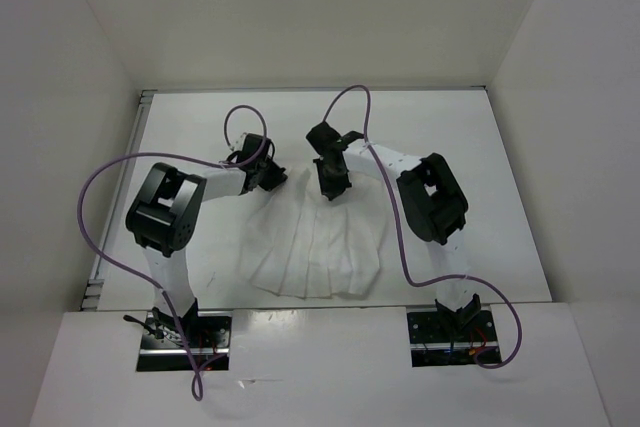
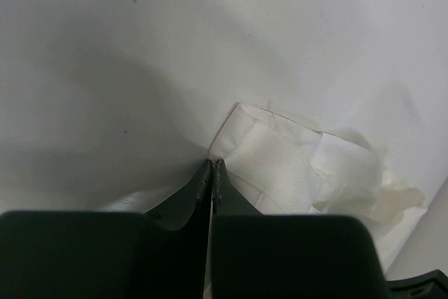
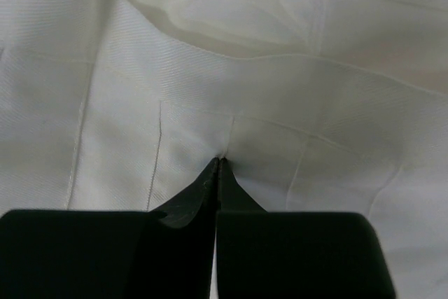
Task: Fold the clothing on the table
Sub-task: Flatten the skirt out
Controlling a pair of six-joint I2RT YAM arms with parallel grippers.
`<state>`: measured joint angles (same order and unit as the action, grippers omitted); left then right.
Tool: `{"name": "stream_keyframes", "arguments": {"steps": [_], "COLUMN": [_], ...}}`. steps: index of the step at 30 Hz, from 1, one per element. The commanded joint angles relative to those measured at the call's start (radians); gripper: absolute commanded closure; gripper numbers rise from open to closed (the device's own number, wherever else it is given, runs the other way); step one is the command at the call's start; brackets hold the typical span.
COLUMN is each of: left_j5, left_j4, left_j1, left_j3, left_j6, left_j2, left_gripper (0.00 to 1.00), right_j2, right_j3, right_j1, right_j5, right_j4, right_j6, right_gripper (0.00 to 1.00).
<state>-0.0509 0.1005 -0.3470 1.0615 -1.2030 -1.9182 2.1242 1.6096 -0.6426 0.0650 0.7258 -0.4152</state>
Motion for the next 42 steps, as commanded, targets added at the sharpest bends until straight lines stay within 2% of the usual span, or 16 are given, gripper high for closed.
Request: {"name": "stream_keyframes", "arguments": {"steps": [1,4,5,6,8,14,19,27,33,36,37,39,40,42], "left_j5": [-0.058,-0.058,-0.058,-0.058,-0.082,-0.080,-0.061,-0.061,-0.061,-0.052,-0.041,-0.041,-0.041,-0.041], "left_j4": [-0.134,-0.145,-0.154,-0.163,-0.204,-0.263,-0.263,-0.263,-0.254,-0.254,-0.254,-0.254,-0.254,-0.263], "left_j1": [-0.010,0.000,0.000,0.015,0.029,0.029,0.029,0.029,0.029,0.039,0.039,0.051,0.051,0.080], "left_j3": [-0.003,-0.037,-0.064,-0.077,-0.086,-0.095,-0.104,-0.104,-0.113,-0.113,-0.113,-0.113,-0.104,-0.091], "left_j6": [0.052,0.089,0.098,0.111,0.152,0.203,0.221,0.221,0.212,0.203,0.203,0.203,0.212,0.239], "left_j2": [-0.044,0.030,0.100,0.141,0.261,0.442,0.452,0.452,0.433,0.424,0.424,0.424,0.424,0.438], "left_gripper": [1.00,1.00,1.00,1.00,1.00,1.00,1.00,1.00,1.00,1.00,1.00,1.00,1.00,1.00], "right_j2": [-0.078,-0.151,-0.173,-0.197,-0.259,-0.316,-0.221,-0.118,-0.052,-0.018,-0.009,0.000,-0.022,-0.062], "right_j3": [-0.014,-0.005,-0.005,-0.014,-0.027,-0.077,-0.059,-0.050,-0.059,-0.059,-0.059,-0.068,-0.077,-0.086], "right_j1": [-0.002,0.011,0.036,0.049,0.101,0.233,0.242,0.242,0.208,0.199,0.189,0.189,0.189,0.189], "right_j5": [-0.028,0.030,0.045,0.061,0.082,0.085,0.035,-0.148,-0.204,-0.241,-0.264,-0.264,-0.217,-0.144], "right_j4": [-0.020,0.006,0.021,0.030,0.030,-0.005,-0.028,-0.114,-0.151,-0.151,-0.151,-0.151,-0.151,-0.134], "right_j6": [-0.016,-0.027,-0.040,-0.040,-0.053,-0.065,-0.024,0.038,0.061,0.070,0.079,0.079,0.079,0.041], "right_gripper": [1.00,1.00,1.00,0.93,0.70,0.50,0.46,0.42,0.43,0.60,0.78,0.95,1.00,1.00]}}
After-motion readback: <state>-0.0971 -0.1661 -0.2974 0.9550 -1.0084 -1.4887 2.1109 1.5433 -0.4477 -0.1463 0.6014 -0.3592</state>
